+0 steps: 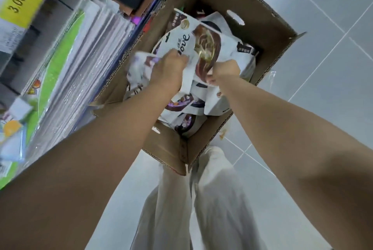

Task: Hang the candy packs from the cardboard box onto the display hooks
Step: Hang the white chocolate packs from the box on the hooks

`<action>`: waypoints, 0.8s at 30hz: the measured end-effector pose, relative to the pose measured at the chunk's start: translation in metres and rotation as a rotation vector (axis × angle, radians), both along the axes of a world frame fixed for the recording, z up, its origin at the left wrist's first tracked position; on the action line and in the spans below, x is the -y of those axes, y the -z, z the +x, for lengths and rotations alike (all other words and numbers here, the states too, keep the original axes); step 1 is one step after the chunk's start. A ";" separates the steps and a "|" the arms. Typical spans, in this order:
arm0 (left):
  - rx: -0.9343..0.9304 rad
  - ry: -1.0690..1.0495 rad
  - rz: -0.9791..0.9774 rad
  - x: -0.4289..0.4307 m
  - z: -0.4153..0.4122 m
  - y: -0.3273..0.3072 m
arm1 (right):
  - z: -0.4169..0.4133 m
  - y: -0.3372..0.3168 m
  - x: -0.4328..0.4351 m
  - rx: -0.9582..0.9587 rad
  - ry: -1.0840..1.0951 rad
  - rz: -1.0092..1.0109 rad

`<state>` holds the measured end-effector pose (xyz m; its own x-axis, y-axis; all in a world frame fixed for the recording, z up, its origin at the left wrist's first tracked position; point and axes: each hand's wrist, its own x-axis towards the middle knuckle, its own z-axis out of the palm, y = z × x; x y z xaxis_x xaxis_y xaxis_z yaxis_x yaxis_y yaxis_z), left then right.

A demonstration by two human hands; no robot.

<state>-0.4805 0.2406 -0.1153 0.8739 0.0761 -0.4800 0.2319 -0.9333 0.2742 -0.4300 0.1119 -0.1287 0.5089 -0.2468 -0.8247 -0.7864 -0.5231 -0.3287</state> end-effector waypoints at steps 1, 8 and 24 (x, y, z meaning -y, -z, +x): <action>0.033 0.123 -0.036 0.004 0.004 -0.002 | -0.002 -0.004 0.003 -0.084 -0.078 -0.023; 0.015 -0.181 -0.036 0.009 -0.016 0.016 | 0.026 -0.018 0.002 0.086 -0.918 -0.394; -0.322 -0.082 -0.109 -0.046 -0.015 0.041 | 0.010 0.023 -0.017 -0.079 -0.920 0.083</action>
